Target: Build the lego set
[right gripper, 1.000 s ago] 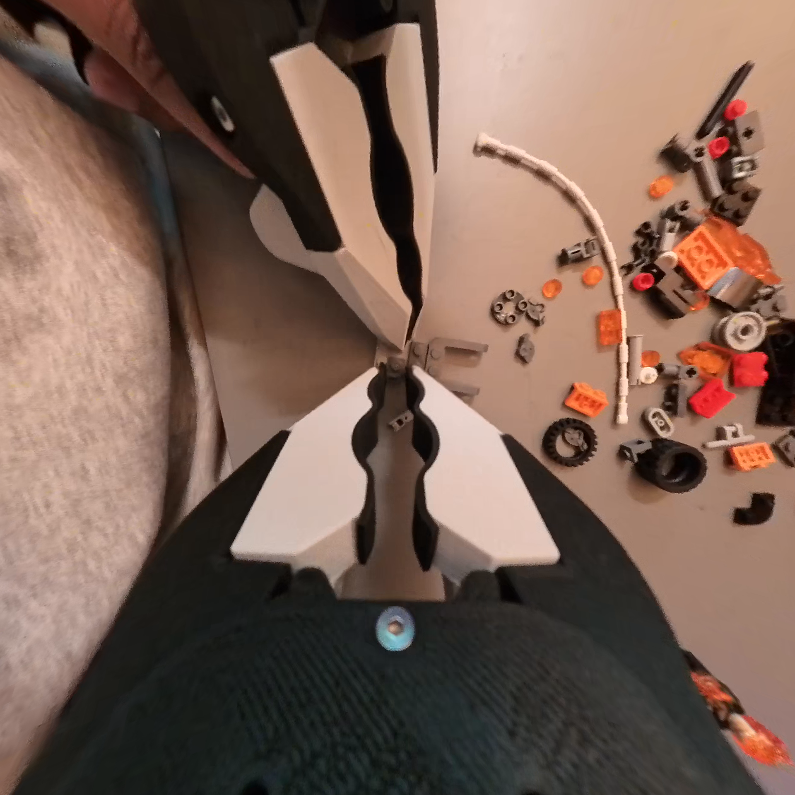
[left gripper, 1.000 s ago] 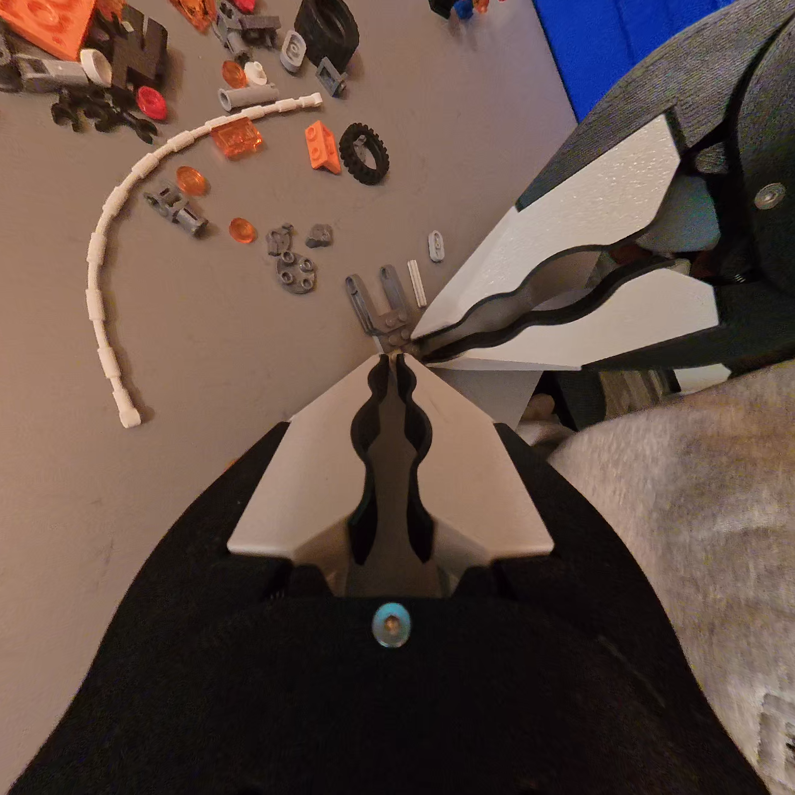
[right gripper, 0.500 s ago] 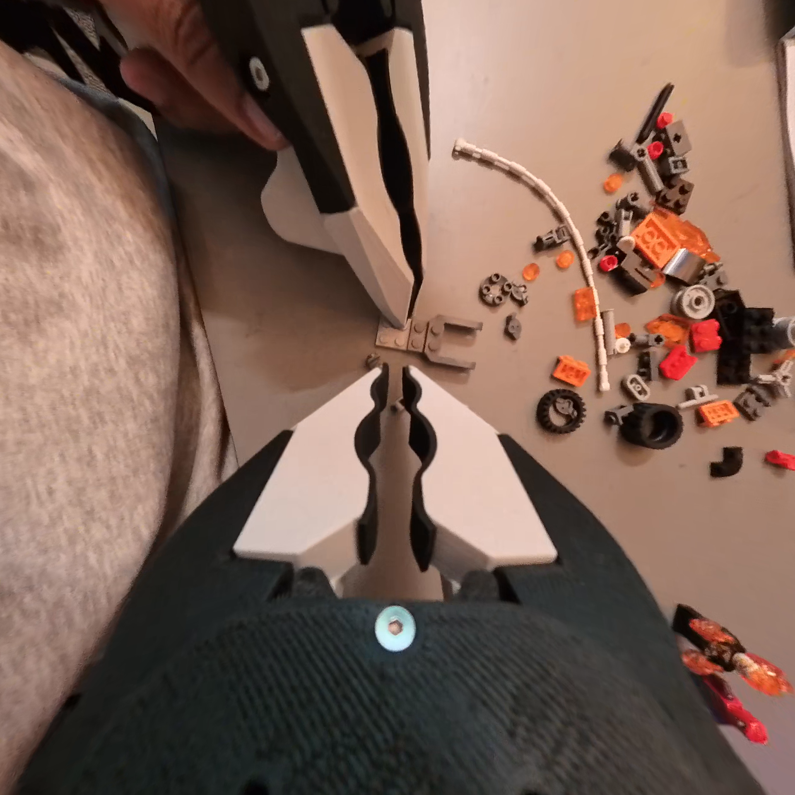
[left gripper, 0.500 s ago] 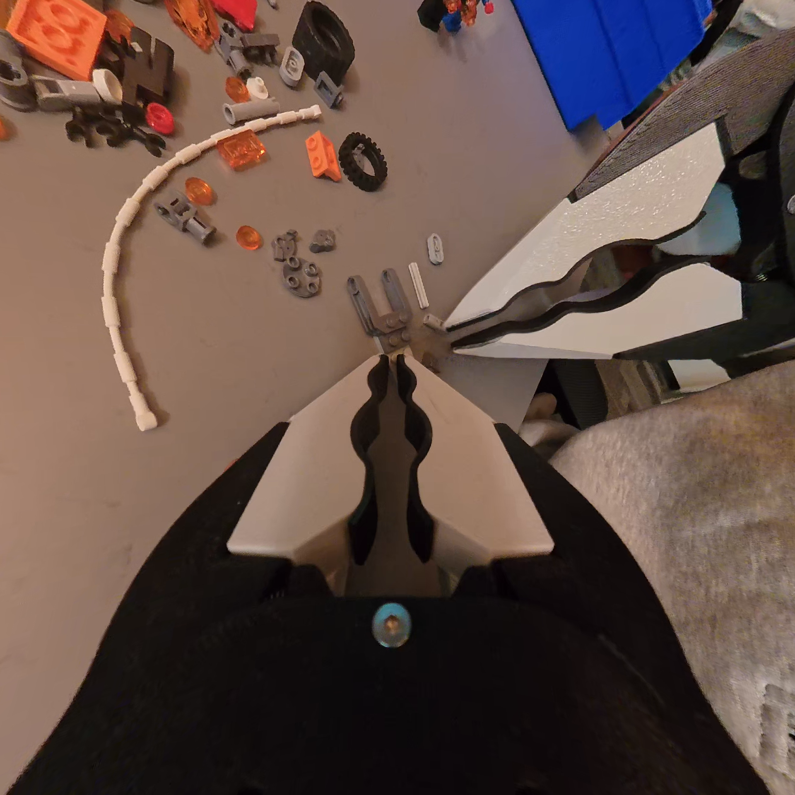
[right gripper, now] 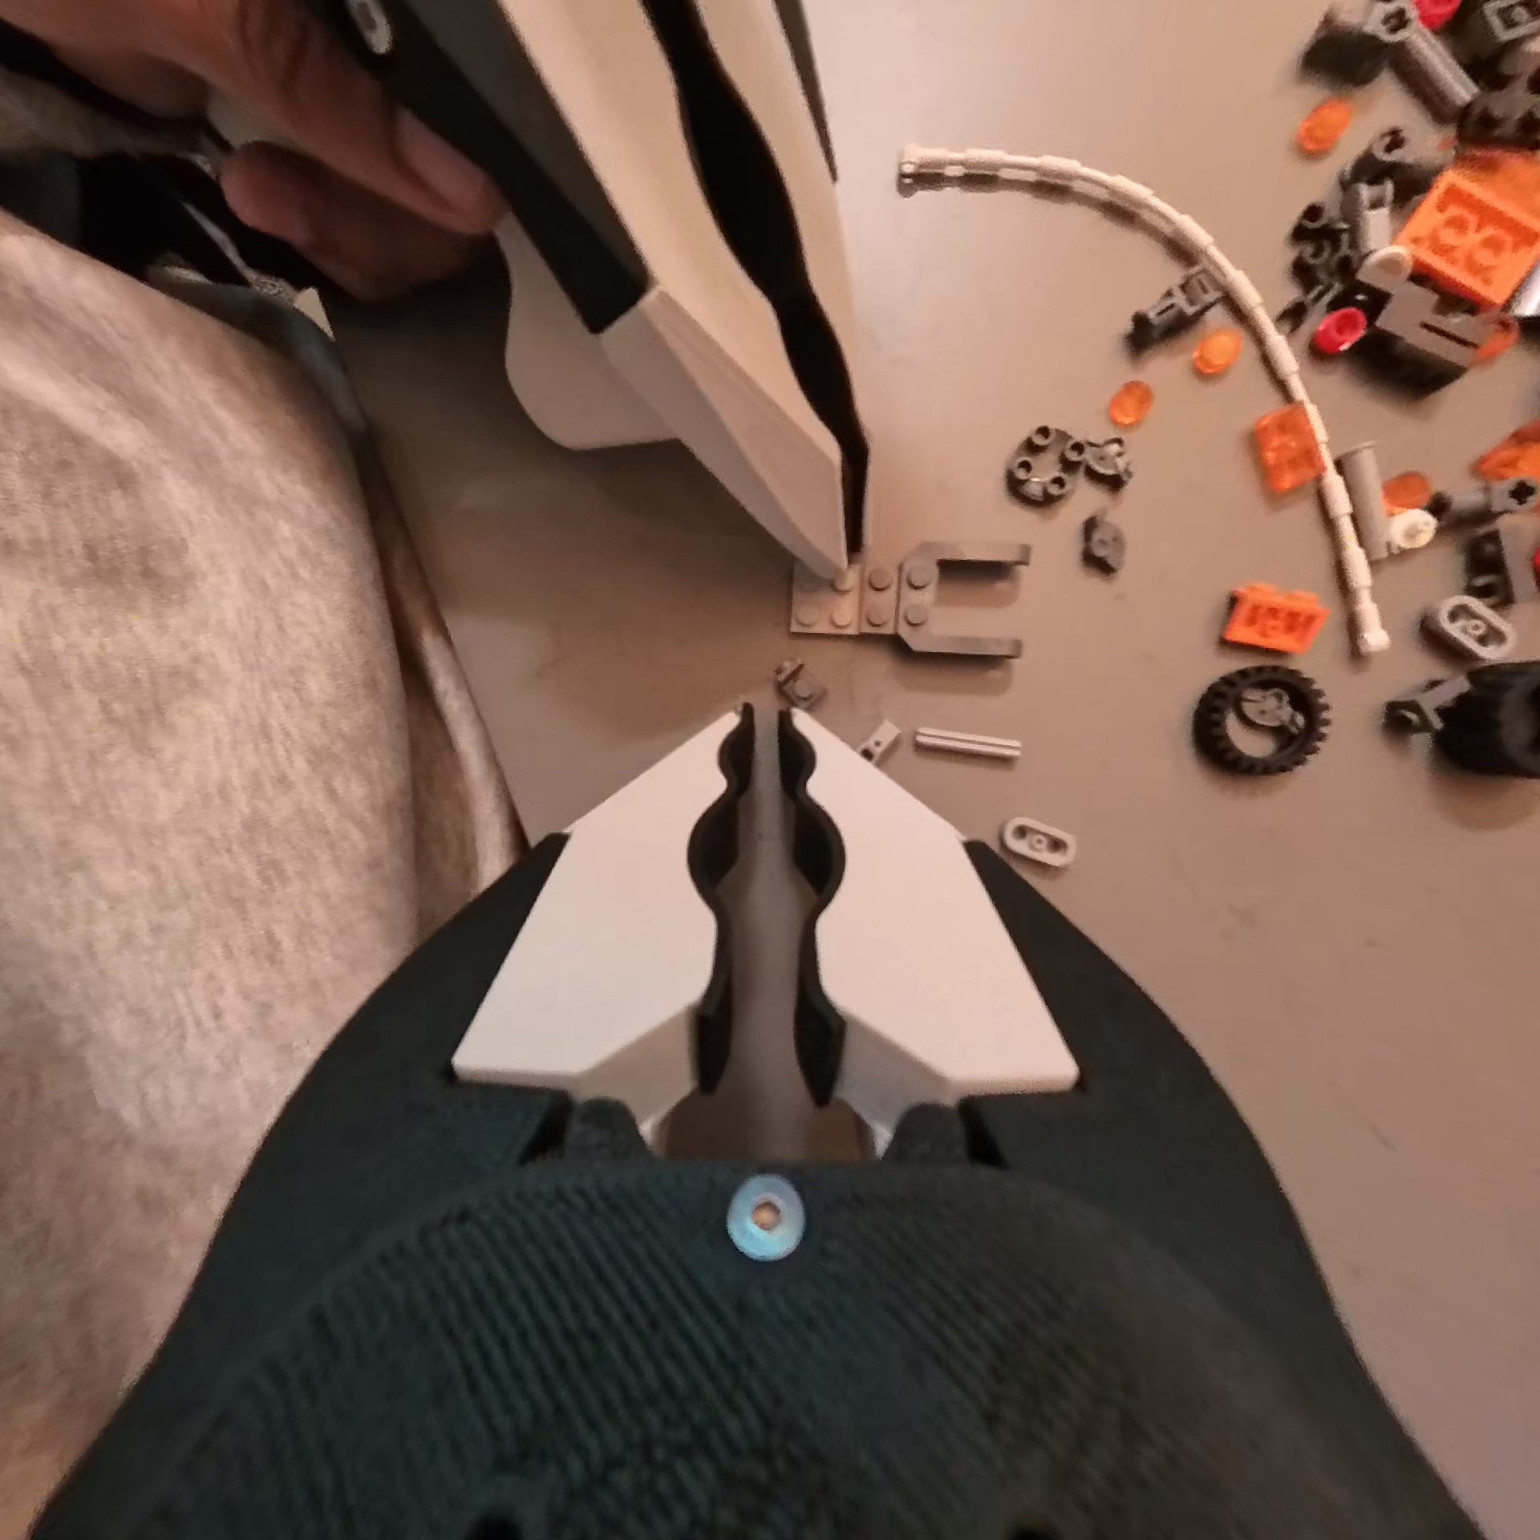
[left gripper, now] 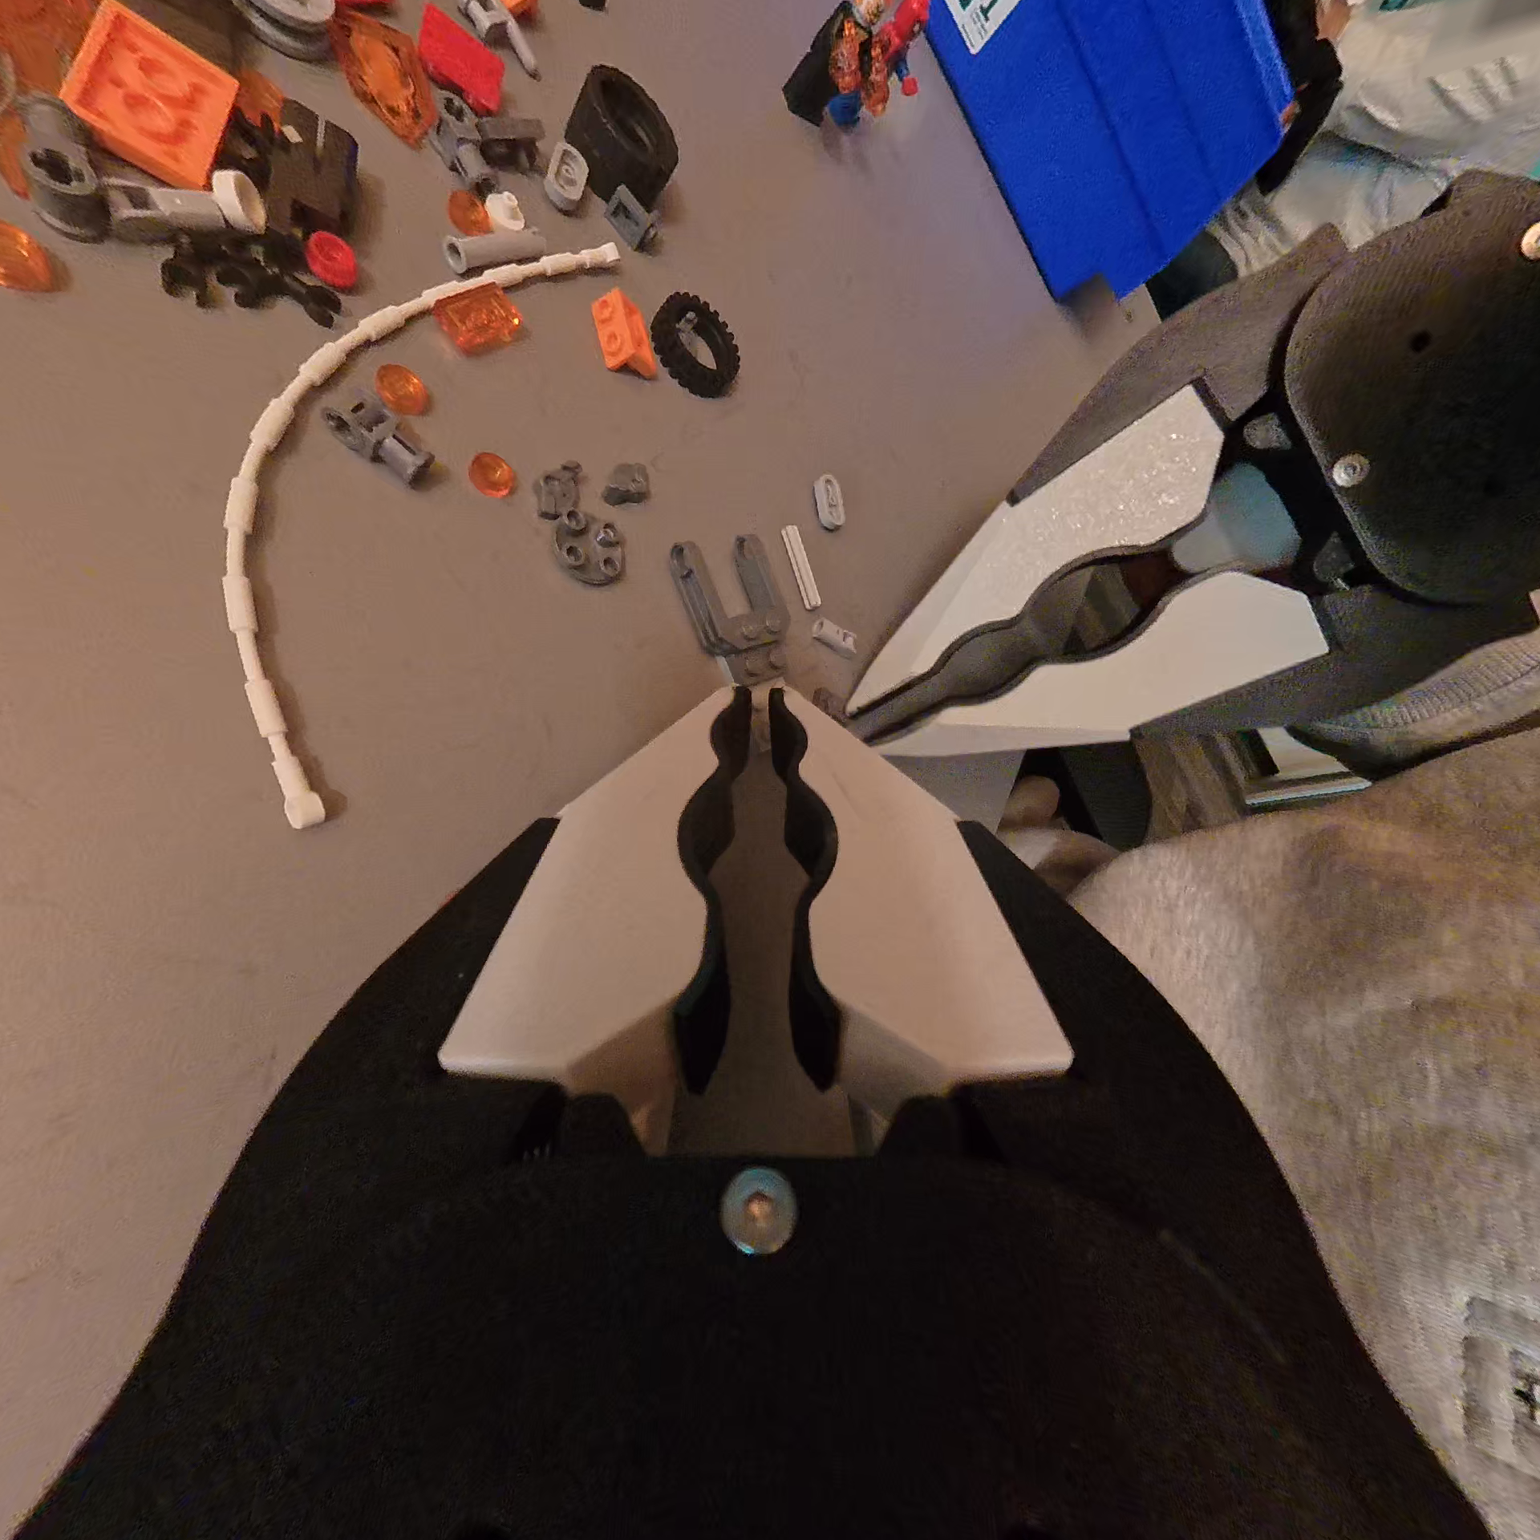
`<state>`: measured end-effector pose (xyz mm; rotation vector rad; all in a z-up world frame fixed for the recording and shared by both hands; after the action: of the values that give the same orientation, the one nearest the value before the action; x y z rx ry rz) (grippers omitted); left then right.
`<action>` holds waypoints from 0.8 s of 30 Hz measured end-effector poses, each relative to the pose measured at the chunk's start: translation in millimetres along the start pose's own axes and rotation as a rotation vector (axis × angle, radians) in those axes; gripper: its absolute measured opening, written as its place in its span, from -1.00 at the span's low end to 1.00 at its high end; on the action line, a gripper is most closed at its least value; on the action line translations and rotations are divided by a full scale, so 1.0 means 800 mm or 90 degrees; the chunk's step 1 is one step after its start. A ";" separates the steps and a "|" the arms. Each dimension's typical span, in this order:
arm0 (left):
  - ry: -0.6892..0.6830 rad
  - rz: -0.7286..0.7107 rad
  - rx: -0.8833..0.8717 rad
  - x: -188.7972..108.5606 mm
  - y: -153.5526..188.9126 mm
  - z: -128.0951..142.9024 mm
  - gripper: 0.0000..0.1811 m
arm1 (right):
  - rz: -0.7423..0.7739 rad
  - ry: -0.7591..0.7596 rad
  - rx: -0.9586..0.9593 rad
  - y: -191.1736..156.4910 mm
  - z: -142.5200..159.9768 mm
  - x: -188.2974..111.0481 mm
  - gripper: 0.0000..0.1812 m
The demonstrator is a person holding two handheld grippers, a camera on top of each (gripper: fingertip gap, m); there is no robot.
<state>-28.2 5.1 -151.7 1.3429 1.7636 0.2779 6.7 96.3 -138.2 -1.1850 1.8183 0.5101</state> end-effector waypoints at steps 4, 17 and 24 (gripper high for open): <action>-0.002 0.014 -0.003 0.000 0.000 0.000 -0.93 | 0.002 0.008 0.028 0.008 -0.005 0.002 -0.91; 0.004 0.029 -0.018 -0.003 -0.003 -0.001 -0.94 | 0.028 0.002 0.036 0.011 -0.018 0.009 -0.93; 0.007 0.032 -0.021 -0.004 -0.003 -0.001 -0.95 | 0.065 0.006 0.014 0.008 -0.026 -0.001 -0.93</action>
<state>-30.1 1.4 -151.4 1.3662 1.7298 0.3411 -8.2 84.8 -127.7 -1.0851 1.8945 0.5423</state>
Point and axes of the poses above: each gripper's, where its closed fingertips meet, x out along the fingers, z out of its underside, y = z × x across the jaws, the point moved 6 cm from there along -x, back along the fingers, and after that the axes turned 2 degrees about y, right-handed, at the moved point
